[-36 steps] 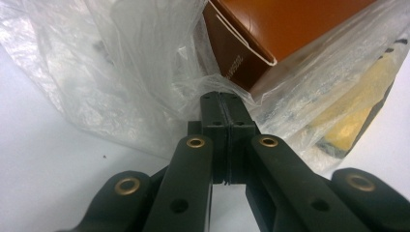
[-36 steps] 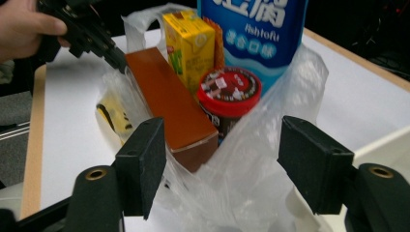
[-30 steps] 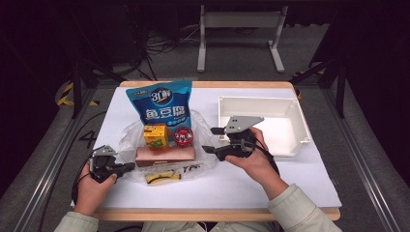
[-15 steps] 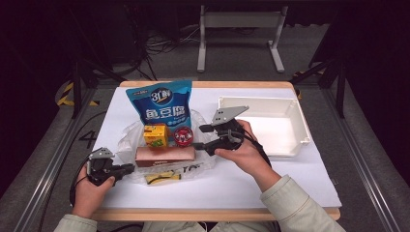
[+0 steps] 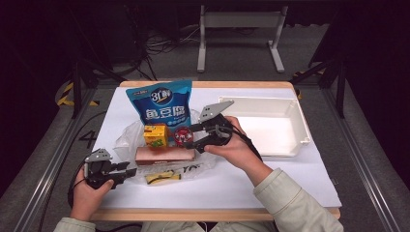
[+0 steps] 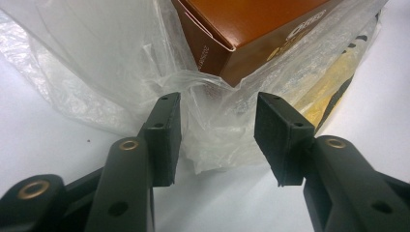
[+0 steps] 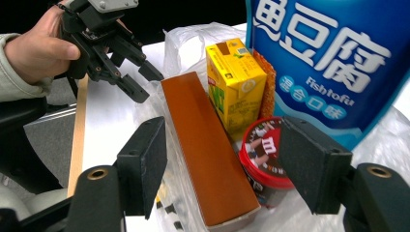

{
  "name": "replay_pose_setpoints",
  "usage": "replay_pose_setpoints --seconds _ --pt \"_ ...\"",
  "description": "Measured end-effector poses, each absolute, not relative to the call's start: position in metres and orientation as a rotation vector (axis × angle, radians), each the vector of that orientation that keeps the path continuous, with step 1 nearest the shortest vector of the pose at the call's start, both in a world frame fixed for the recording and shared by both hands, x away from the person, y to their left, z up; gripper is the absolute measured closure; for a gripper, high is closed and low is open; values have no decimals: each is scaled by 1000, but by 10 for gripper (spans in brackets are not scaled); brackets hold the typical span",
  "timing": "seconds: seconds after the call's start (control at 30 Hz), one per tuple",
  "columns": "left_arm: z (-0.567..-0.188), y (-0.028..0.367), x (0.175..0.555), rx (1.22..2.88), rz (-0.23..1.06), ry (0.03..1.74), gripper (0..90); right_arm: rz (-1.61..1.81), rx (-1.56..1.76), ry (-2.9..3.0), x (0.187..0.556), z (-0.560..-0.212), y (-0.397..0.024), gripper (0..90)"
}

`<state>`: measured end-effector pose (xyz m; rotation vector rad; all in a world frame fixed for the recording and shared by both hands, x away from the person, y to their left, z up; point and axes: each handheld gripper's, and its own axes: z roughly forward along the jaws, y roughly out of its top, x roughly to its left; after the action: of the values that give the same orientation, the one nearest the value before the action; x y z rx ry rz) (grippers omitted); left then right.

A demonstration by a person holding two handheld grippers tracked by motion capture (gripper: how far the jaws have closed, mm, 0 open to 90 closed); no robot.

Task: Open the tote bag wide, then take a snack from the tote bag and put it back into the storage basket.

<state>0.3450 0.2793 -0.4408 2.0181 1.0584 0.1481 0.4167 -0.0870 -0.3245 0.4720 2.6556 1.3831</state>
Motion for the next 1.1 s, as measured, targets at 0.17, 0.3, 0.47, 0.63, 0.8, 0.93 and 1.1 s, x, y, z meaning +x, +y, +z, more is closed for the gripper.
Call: replay_pose_setpoints --seconds 0.17,0.3,0.47,0.63,0.8,0.93,1.1 --pt "-439 280 346 2005 150 1041 502 1373 449 2680 421 -320 -76 358" --pt "-437 280 346 1994 157 1027 498 1363 438 2694 424 -319 -70 358" --pt "-437 280 346 1992 157 1010 499 1344 439 2726 430 -320 -60 361" --pt "-437 280 348 1995 149 1008 501 1327 407 2748 432 -321 -49 361" --pt "-436 282 345 1978 157 1006 500 1301 378 2792 434 -324 -36 361" --pt "-436 283 344 1981 153 1012 497 1288 357 2808 434 -327 -30 361" --pt "-436 283 341 1981 159 1008 493 1243 338 2845 434 -333 -23 361"
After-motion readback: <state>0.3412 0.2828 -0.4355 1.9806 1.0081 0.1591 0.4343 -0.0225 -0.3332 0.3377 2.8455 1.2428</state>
